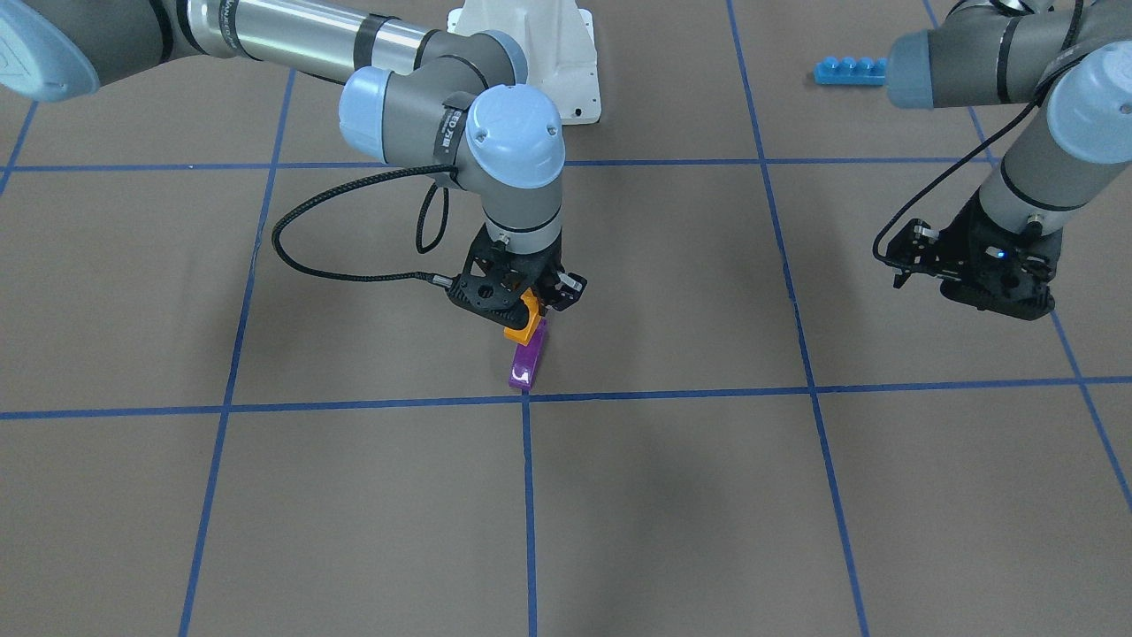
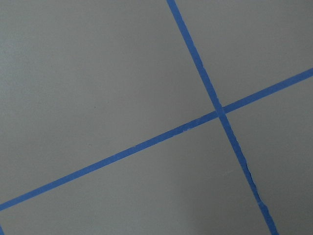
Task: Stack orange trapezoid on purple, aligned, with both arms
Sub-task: 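Lower the orange block onto the purple block, aligning it with the right gripper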
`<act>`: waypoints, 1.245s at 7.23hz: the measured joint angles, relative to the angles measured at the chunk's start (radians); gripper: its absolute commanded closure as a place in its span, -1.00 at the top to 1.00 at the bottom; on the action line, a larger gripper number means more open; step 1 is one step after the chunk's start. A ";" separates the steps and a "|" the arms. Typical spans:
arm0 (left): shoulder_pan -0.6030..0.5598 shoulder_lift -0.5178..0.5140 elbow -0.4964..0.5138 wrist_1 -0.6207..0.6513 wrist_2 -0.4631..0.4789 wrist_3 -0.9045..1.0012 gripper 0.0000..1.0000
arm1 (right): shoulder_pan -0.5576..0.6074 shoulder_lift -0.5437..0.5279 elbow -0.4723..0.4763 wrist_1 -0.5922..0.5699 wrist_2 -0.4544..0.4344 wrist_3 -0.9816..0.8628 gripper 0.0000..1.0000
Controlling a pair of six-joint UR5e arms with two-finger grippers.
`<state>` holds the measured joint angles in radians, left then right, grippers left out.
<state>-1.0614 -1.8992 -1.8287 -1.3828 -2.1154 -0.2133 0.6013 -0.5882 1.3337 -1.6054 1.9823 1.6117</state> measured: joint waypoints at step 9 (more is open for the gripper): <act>0.003 0.000 0.008 -0.002 0.000 -0.003 1.00 | -0.021 -0.005 -0.036 0.026 -0.038 -0.012 -1.00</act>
<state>-1.0588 -1.8988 -1.8209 -1.3851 -2.1154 -0.2161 0.5803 -0.5928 1.2973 -1.5792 1.9448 1.6001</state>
